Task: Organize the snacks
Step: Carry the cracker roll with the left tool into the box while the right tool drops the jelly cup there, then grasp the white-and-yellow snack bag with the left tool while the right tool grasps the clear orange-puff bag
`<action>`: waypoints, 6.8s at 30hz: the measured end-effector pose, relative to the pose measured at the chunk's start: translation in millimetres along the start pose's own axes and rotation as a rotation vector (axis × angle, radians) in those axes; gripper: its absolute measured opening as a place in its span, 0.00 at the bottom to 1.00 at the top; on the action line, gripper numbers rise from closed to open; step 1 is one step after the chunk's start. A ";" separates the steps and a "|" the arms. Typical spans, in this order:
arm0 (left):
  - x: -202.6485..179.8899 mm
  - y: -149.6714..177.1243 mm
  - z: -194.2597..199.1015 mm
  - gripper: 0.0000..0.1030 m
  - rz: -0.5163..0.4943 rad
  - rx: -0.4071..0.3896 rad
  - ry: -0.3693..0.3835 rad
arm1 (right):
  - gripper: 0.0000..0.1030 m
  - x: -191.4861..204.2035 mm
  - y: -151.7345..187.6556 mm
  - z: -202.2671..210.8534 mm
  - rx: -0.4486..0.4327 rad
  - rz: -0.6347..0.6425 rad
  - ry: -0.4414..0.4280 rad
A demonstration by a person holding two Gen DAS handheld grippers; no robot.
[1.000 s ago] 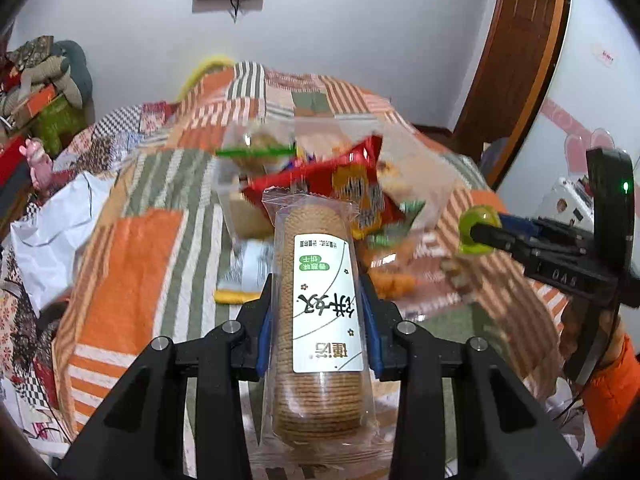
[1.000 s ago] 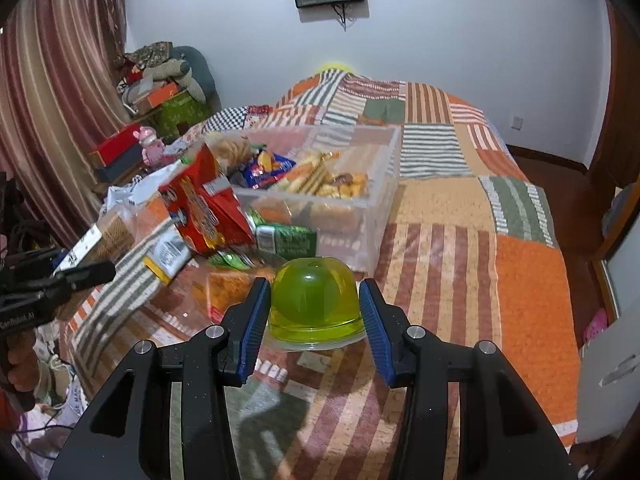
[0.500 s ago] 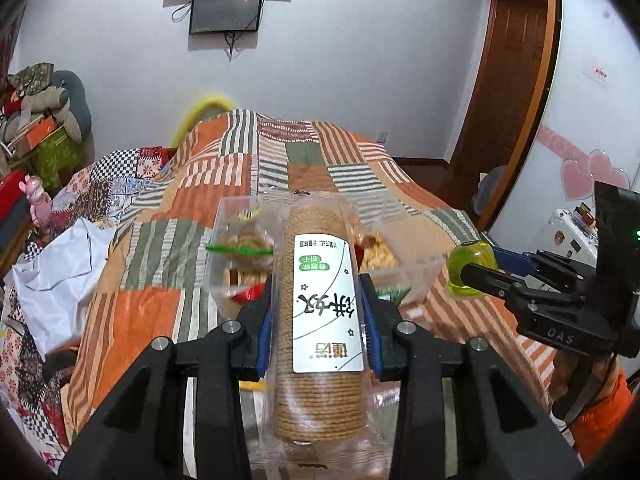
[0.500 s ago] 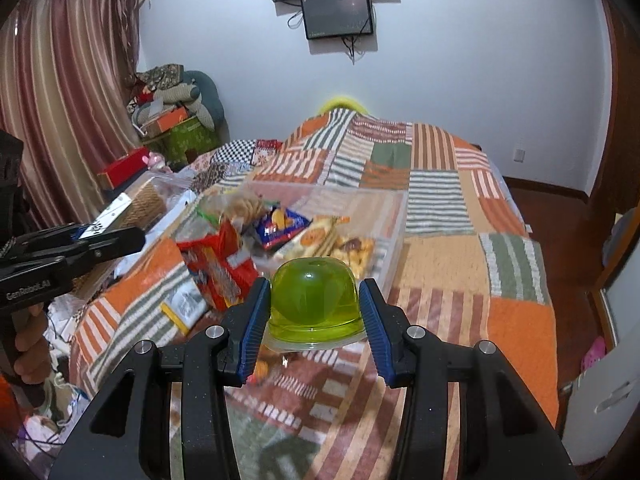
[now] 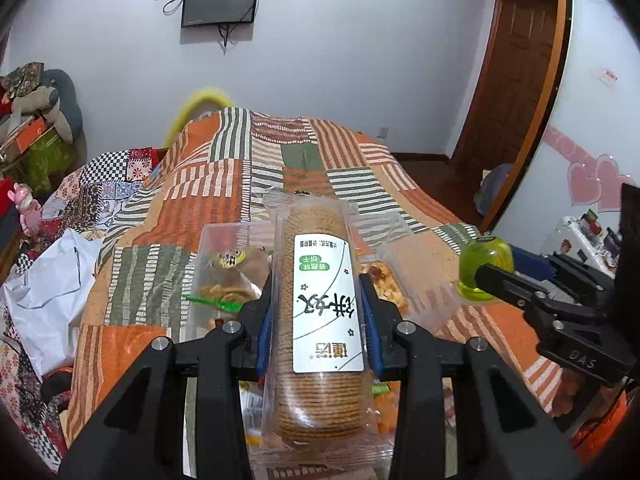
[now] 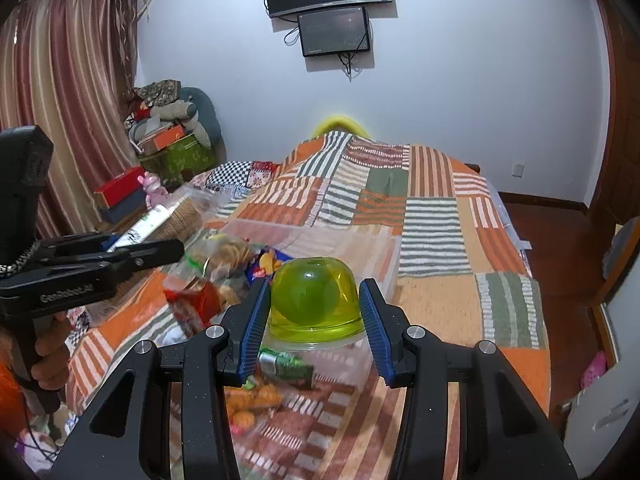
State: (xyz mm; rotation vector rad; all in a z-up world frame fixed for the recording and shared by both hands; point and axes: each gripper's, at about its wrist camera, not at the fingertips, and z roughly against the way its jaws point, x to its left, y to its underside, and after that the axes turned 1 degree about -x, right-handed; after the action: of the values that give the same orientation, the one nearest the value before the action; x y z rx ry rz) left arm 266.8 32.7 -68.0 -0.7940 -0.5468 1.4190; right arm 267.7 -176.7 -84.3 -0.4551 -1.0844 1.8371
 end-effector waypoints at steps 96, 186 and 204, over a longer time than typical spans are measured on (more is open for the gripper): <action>65.5 112.9 -3.0 0.48 -0.012 0.212 -0.091 | 0.42 33.7 78.5 -40.1 0.292 -0.051 -0.088; 37.6 106.0 48.4 0.48 -0.008 0.077 -0.070 | 0.35 5.6 88.4 -5.2 0.279 -0.164 -0.167; 37.8 118.6 31.3 0.48 0.006 0.126 -0.049 | 0.79 30.9 100.6 -45.7 0.351 -0.100 -0.189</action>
State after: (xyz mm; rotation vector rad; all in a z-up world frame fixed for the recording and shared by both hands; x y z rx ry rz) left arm 170.0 71.5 -142.7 -0.6621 -0.4877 1.4668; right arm 230.3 -146.6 -188.5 -0.0216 -0.8632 1.9579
